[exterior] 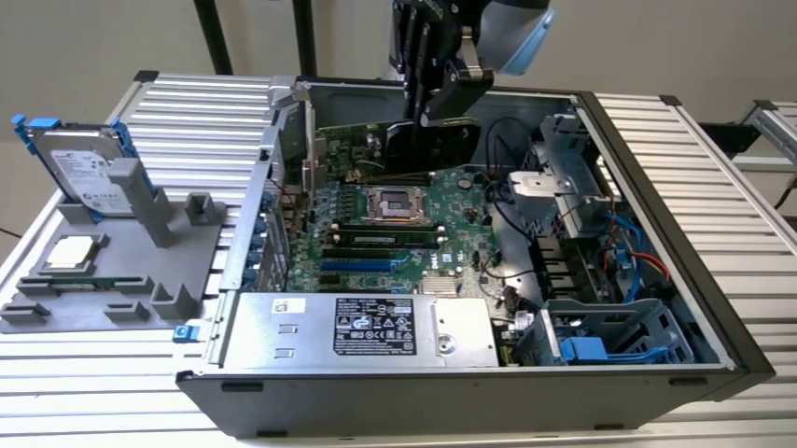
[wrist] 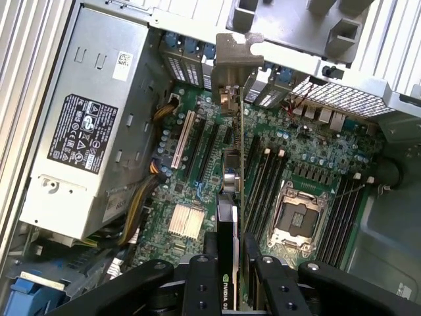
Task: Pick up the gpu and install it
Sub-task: 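Insert the gpu into the slot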
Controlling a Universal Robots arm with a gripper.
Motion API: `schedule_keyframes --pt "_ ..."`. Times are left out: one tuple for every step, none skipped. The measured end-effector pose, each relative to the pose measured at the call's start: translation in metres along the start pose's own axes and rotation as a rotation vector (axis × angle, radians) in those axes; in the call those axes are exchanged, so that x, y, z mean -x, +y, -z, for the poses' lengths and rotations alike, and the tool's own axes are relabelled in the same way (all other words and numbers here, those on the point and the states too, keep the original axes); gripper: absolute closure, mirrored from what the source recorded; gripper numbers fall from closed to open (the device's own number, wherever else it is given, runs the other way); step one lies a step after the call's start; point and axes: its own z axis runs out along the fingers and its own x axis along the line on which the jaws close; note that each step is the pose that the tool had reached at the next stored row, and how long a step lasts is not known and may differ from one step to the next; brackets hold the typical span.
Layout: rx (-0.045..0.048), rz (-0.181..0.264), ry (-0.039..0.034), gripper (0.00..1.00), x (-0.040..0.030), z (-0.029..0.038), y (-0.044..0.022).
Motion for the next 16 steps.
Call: schedule_keyframes --pt "0.0 0.0 0.0 1.0 0.0 0.0 0.0" --pt "0.0001 0.0 0.0001 1.0 0.0 0.0 0.0" --pt "0.0 0.0 0.0 1.0 0.0 0.0 0.0" --pt "0.0 0.0 0.0 1.0 0.0 0.0 0.0" --pt "0.0001 0.002 0.0001 1.0 0.0 0.0 0.0" --pt "-0.0001 0.007 0.0003 1.0 0.0 -0.0001 0.0" --pt "-0.0001 0.013 0.0006 1.0 0.0 -0.0001 0.0" --pt "-0.0001 0.02 0.001 1.0 -0.0001 -0.0001 -0.0001" --pt "-0.0002 0.027 0.0013 1.0 -0.0001 -0.0001 -0.0001" --pt "0.0 0.033 0.0018 1.0 -0.0001 0.0 -0.0002" --pt "0.0 0.038 0.0021 1.0 -0.0001 0.0 -0.0002" --pt "-0.0001 0.041 0.0022 1.0 -0.0001 0.0 -0.0002" --pt "0.0 0.041 0.0022 1.0 -0.0001 0.0 -0.0002" --pt "0.0 0.042 0.0023 1.0 -0.0001 0.0 -0.0002" --pt "0.0 0.043 0.0024 1.0 -0.0001 0.0 -0.0002" --pt "0.0 0.043 0.0024 1.0 -0.0001 0.0 -0.0002"
